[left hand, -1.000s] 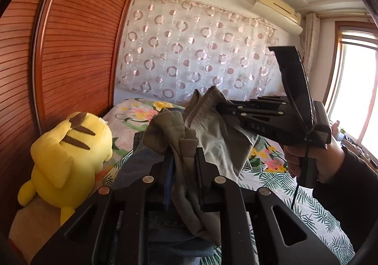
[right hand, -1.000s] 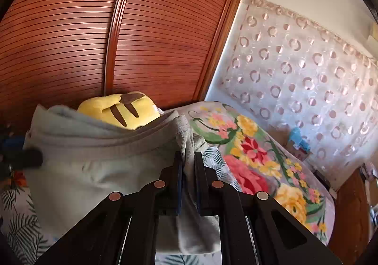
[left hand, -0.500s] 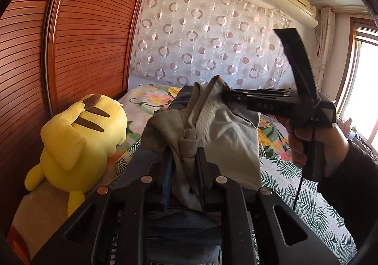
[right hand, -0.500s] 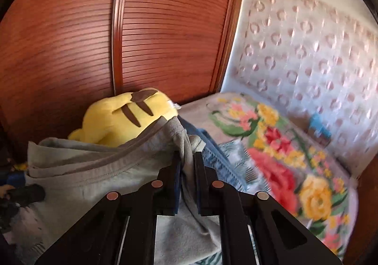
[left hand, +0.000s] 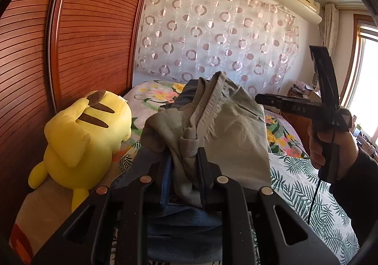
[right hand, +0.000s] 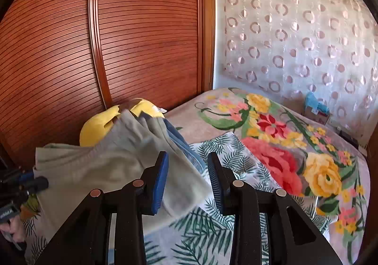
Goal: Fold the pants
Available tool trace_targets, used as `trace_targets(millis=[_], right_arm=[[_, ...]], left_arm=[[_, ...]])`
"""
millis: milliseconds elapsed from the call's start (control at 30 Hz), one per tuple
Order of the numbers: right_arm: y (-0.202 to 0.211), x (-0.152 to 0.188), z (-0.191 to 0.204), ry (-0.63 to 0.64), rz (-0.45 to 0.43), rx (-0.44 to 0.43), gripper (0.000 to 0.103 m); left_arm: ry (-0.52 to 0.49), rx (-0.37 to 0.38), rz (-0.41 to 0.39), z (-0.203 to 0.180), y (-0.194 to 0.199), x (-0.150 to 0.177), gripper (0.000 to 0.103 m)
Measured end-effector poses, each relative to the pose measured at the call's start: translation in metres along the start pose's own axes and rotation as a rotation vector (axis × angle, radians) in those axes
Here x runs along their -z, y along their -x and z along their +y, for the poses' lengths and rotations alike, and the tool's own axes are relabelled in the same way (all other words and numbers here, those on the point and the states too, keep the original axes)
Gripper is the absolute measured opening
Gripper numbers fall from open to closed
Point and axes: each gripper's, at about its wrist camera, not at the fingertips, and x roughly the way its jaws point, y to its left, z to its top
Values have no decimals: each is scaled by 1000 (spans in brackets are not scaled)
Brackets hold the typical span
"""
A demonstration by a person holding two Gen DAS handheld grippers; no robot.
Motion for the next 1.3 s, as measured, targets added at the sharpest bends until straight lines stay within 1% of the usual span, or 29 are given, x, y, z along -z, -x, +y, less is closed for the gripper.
trace_targets(millis=[200,333,567,600,667,800,867,933,1000,1033,1067,1100,1233,1300], right_arm=[[-17,10,-1,-32,41,29,35],[-18,6,3,-54,38,24,35],[6,11,19,-34,19,17,35],[10,14,21,-33,14,13,35],[18,17,27,-26,2,9,35],[36,23,37,-18,-14,-13,35],[45,28,40,-19,-22,-16,35],[54,32,43,-24,-29,-20,35],[63,37,45,-25,-36,-21,35],[67,40,48,-24,-39,-20,35],[73,42,49,-23,-42,-18,35],[78,45,50,-25,-44,-16,35],[95,53,56,-38,-54,-6,36],[105,58,61,-42,-58,1,36]], left_arm=[[-22,-11,5,-3,0,1,21],[-37,-18,9,-4,2,0,22],[-61,-29,9,-7,9,-1,22],[-67,-35,8,-8,10,-1,23],[-75,-45,4,-8,13,-2,30],[-90,-52,1,-10,18,-4,33],[-97,-48,-3,-12,22,-4,48],[-107,-44,-14,-14,27,-4,52],[-120,-42,-16,-17,30,-3,62],[-125,-38,-19,-18,32,-2,72],[-128,-33,-25,-19,35,-2,79],[-131,-28,-32,-21,38,-2,80],[-147,-9,-33,-25,47,-2,91],[-154,-2,-42,-27,53,-1,94]])
